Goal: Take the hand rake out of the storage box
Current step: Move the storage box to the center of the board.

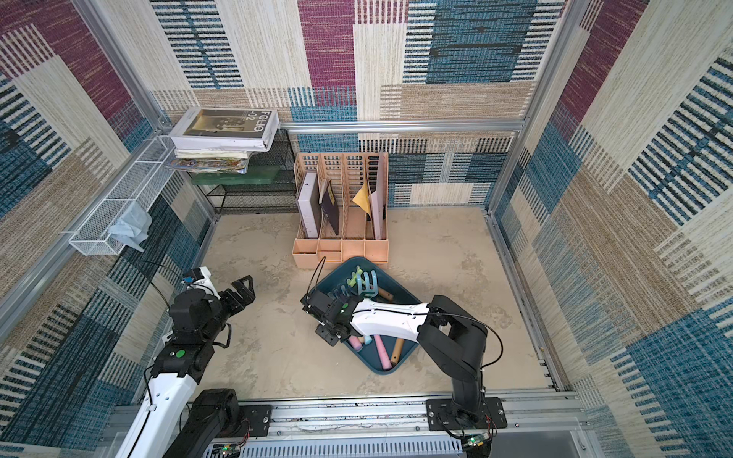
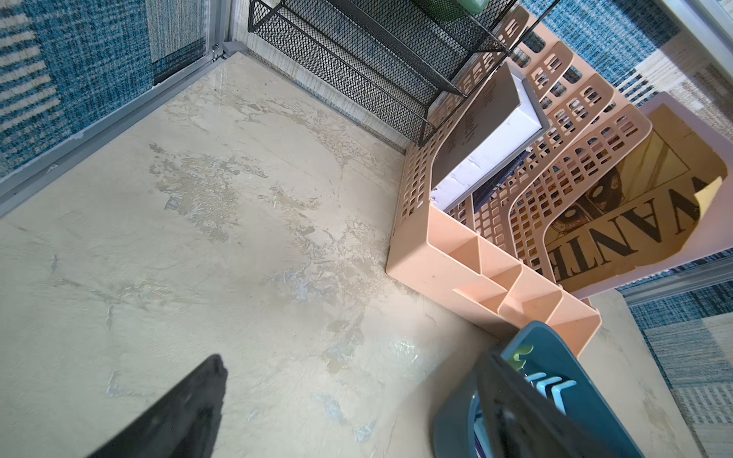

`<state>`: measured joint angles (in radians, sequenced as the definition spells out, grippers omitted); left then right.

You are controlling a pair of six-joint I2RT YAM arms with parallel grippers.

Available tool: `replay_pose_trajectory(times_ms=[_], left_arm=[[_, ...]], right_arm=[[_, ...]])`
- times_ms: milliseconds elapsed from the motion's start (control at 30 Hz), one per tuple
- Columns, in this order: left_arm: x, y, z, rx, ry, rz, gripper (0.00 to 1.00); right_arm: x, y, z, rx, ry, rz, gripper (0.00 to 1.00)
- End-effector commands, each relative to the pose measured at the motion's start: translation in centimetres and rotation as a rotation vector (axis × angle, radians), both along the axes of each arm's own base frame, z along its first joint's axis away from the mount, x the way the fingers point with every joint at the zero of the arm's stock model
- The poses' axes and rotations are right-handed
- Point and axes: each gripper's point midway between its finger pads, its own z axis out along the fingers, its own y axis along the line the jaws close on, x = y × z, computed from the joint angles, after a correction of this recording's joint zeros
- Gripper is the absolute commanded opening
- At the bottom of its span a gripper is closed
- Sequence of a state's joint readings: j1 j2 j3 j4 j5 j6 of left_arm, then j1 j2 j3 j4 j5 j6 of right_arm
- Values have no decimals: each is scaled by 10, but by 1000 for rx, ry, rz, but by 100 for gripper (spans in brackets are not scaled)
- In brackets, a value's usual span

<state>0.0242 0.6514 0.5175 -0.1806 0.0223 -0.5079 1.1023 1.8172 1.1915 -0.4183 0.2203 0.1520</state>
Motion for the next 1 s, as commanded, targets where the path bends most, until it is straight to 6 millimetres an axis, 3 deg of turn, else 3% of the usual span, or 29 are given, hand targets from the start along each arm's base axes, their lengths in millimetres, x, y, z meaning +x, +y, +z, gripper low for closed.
replay_pose_trajectory(times_ms=[0, 333, 567, 667, 767, 967], left_arm=[[1, 3, 2, 18, -11, 8, 100], [0, 4, 3, 24, -12, 16, 99], [-1, 5, 3, 25, -13, 19, 100], [-1, 5, 3, 25, -14, 17, 100], [-1, 5, 2, 24, -12, 19, 100], [-1, 5, 2, 24, -17, 20, 100]], right_arm=[[-2, -28, -1, -47, -6, -61, 31], [-3, -119, 3, -68, 38, -335, 23], [-8, -157, 4, -51, 48, -468, 23], [3, -176, 7, -43, 33, -540, 23], [27, -192, 18, 26, 2, -611, 21], [88, -197, 50, 168, -61, -651, 21]])
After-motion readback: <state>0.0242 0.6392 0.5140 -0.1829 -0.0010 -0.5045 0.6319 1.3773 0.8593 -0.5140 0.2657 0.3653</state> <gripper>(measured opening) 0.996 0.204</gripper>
